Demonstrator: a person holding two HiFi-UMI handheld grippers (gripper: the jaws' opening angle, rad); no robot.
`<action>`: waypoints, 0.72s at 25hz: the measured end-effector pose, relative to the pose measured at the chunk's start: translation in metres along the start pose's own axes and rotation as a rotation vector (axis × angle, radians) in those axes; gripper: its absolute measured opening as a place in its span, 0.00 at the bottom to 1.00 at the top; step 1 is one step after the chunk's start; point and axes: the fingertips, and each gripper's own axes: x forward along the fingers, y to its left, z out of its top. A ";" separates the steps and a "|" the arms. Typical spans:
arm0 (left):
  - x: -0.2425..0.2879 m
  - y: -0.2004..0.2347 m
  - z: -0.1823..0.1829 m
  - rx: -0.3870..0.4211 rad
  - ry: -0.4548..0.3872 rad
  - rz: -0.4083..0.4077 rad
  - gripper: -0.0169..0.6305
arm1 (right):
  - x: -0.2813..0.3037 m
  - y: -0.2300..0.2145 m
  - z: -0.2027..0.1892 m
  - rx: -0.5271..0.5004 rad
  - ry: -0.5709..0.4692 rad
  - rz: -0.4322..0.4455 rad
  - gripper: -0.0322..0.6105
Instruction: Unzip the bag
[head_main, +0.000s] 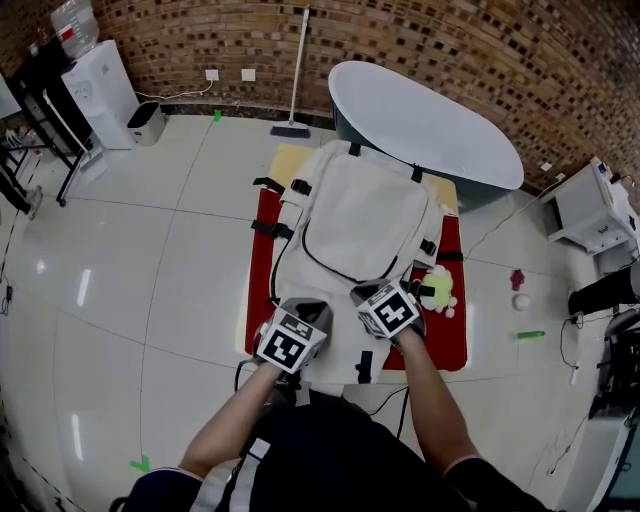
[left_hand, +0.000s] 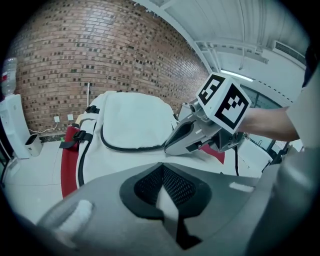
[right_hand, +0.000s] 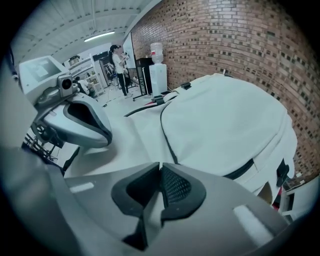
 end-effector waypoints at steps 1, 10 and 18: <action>-0.001 0.001 0.001 0.000 -0.002 0.000 0.03 | -0.001 0.000 0.001 0.000 -0.006 -0.003 0.09; 0.022 -0.006 0.027 0.055 0.003 -0.014 0.03 | -0.016 0.000 -0.006 0.009 -0.107 -0.008 0.26; 0.070 -0.025 0.045 0.074 0.086 -0.043 0.23 | -0.050 -0.013 -0.020 0.000 -0.198 -0.003 0.26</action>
